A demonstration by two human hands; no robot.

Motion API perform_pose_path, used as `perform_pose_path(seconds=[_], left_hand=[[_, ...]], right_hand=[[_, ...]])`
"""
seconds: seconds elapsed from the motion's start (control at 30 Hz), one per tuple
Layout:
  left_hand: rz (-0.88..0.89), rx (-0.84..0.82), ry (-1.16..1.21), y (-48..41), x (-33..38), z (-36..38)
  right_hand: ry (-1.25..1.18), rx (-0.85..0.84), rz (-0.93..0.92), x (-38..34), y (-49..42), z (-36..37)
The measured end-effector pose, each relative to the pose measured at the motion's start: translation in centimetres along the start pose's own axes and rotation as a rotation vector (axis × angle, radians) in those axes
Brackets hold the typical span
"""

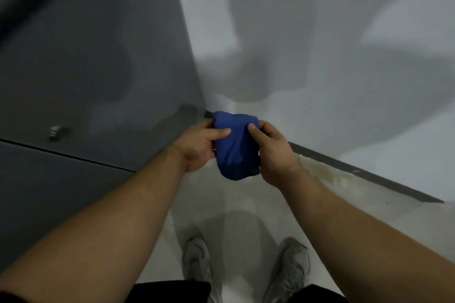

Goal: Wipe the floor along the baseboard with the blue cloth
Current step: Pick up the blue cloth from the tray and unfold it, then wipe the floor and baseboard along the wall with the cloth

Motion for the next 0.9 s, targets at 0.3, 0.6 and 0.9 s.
perform_pose_path(seconds=[0.3, 0.6, 0.9], left_hand=[[-0.009, 0.101, 0.022, -17.0, -21.4, -3.8], [0.104, 0.079, -0.214, -27.0, -30.2, -3.1], [0.207, 0.298, -0.665, -32.1, -30.6, -2.3]], right_hand=[[-0.099, 0.122, 0.128, 23.3, -12.2, -3.4], [-0.010, 0.138, 0.117, 34.8, -20.7, -8.2], [0.848, 0.404, -0.169, 34.4, -25.5, -9.2]])
Point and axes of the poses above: each hand's wrist, its own y-axis away from the middle knuckle, its own z-axis out of the palm, x = y × z, the point moved 3 cm from there along -y, towards the middle knuckle, and after that the axes turned 9 degrees about x, right-handed, at the moved point
